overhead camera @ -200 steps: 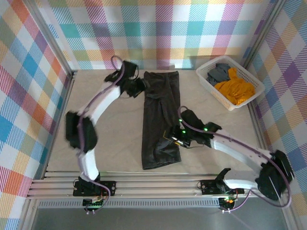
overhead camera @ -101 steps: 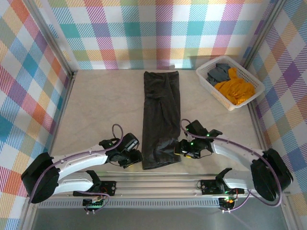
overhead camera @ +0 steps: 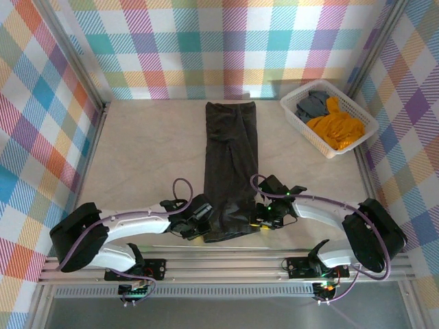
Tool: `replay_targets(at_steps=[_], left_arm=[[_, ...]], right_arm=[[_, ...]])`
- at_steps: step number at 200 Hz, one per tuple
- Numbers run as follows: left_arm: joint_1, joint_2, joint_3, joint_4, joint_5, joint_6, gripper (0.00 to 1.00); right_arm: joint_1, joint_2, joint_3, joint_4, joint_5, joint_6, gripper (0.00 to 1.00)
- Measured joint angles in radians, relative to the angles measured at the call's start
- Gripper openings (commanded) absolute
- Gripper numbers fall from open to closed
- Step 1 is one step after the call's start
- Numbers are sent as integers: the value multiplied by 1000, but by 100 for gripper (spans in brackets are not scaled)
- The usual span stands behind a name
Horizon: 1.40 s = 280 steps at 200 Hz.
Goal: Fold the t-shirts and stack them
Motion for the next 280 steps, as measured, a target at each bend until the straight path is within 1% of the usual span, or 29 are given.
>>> replay_targets(at_steps=[10, 19, 30, 45, 66, 102, 116, 169, 201, 240, 280], left_arm=[[-6, 10, 13, -27, -14, 5, 15], [-13, 16, 24, -45, -24, 4, 12], [-18, 21, 32, -56, -33, 6, 12], [-25, 21, 34, -59, -41, 6, 11], [-37, 19, 35, -52, -48, 6, 8], [-72, -3, 34, 32, -18, 5, 0], [-74, -23, 34, 37, -17, 5, 0], [-76, -92, 20, 13, -13, 5, 0], [-87, -97, 15, -4, -16, 2, 0], [-89, -183, -15, -27, -40, -9, 0], [-90, -185, -17, -26, -44, -17, 0]], right_arm=[[4, -1, 0, -6, 12, 14, 22], [7, -3, 0, -11, 22, 27, 20], [17, -13, -1, -13, 36, 39, 18], [54, -23, -6, 20, 11, 66, 12], [94, -79, -21, 33, -10, 108, 8], [106, -181, -72, 34, -20, 179, 4], [111, -199, -83, 26, -20, 198, 2], [119, -285, -133, -5, -13, 253, 0], [119, -296, -135, -13, -12, 273, 0], [119, -317, -134, -37, -4, 284, 0], [119, -319, -123, -57, 4, 292, 0]])
